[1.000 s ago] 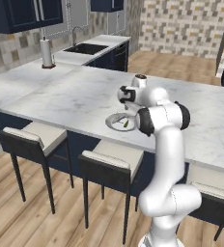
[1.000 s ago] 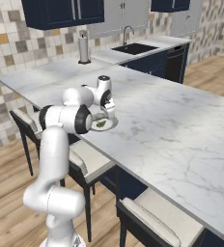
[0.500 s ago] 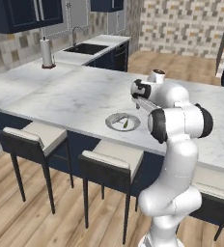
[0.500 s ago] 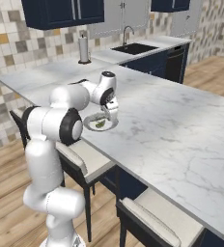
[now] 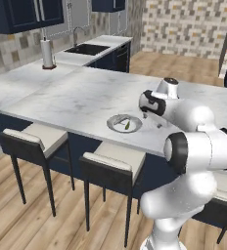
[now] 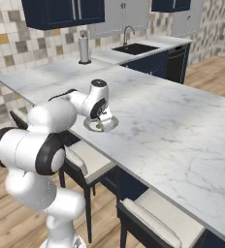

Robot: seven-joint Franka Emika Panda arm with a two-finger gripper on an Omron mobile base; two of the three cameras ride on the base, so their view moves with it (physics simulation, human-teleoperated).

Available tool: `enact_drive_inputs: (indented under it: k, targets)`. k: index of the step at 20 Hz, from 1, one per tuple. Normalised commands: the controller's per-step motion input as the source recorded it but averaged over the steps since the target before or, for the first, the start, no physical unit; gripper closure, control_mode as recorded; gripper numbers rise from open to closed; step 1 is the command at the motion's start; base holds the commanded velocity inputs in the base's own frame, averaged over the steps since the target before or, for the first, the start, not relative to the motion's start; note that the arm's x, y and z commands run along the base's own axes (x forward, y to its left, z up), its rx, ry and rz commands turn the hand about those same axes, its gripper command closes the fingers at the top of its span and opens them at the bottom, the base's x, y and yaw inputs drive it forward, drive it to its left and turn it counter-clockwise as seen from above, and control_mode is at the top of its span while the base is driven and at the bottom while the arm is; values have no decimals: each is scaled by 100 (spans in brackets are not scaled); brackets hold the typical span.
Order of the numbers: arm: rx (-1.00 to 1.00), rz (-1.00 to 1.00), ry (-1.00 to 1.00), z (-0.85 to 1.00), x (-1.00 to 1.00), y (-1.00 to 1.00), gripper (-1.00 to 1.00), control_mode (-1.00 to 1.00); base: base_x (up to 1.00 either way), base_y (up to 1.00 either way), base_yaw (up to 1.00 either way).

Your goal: Take the lemon wedge from the fridge and place it on the plate with fish on the dining counter.

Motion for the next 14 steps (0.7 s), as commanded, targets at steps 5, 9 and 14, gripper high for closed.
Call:
enact_drive_inputs:
  k: [5, 9, 14]
  targets:
    - [-2, 2, -15, -4, -77, -3, -100, -100, 0, 0, 0]
    - [-12, 3, -52, 35, -100, 74, -100, -100, 0, 0, 0]
    - [-13, -1, -91, 7, -100, 57, -100, -100, 0, 0, 0]
